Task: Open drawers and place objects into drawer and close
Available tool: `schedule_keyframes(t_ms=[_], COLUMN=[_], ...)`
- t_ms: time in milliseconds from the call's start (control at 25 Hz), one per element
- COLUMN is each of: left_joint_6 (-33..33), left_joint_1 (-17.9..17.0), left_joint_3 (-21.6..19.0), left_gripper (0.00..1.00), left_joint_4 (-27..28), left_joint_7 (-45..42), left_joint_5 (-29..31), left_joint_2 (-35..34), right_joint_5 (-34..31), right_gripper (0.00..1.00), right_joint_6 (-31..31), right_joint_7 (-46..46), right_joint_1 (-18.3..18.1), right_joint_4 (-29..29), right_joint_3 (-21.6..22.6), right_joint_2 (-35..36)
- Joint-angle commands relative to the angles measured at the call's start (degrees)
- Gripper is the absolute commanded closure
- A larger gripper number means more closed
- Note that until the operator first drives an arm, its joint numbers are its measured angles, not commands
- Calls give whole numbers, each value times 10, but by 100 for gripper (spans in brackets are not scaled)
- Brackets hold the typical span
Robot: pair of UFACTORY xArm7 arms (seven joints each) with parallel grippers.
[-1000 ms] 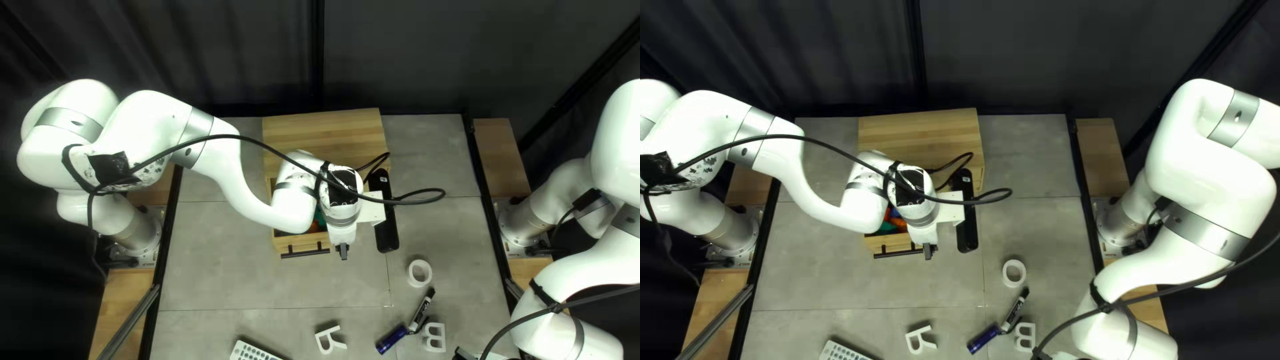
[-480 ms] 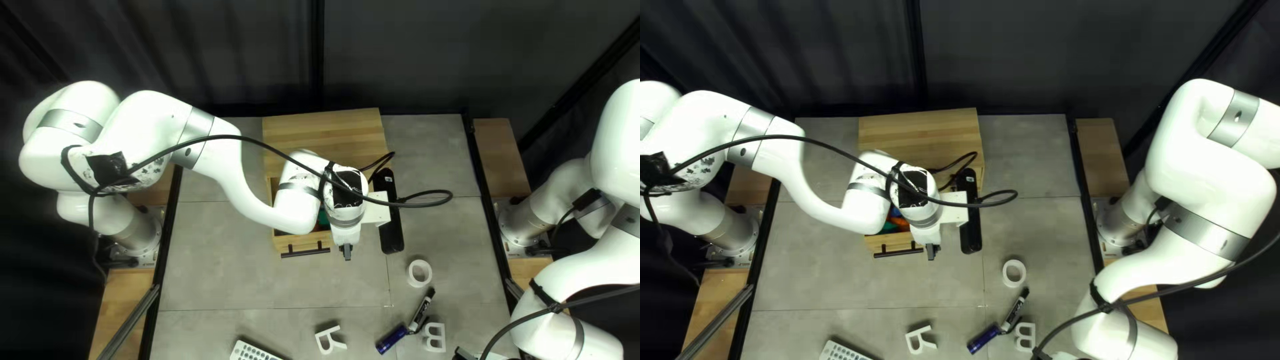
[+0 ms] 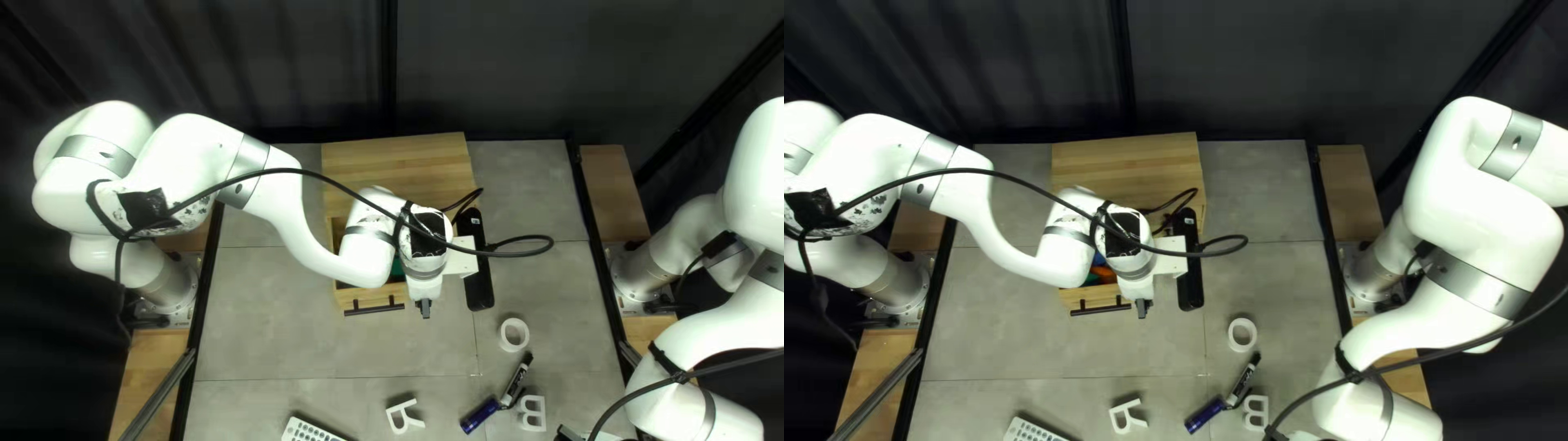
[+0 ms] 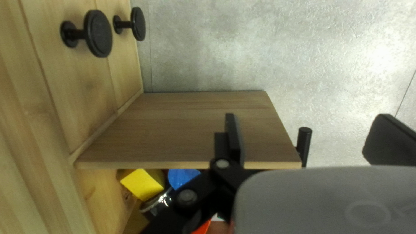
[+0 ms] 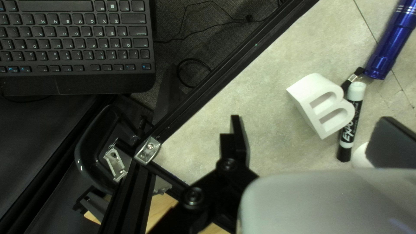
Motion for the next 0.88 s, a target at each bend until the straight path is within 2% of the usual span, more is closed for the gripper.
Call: schedule_keyframes(t_ms=[40, 880], left_joint_6=[1, 36], left_joint_1=[0, -15], left_joint_3=[1, 2], left_gripper=[0, 0], left_joint_4=[0, 21], left_joint_7=[-2, -4], left_joint_5=[2, 23], left_joint_2=[1, 15], right_joint_5=[0, 0], right_gripper=[0, 0], right_joint_6=[0, 0], right_joint_7=[0, 0], right_joint_1=[0, 0], right_joint_4=[0, 0], right_joint_3=[0, 0], right_joint_2=[0, 0])
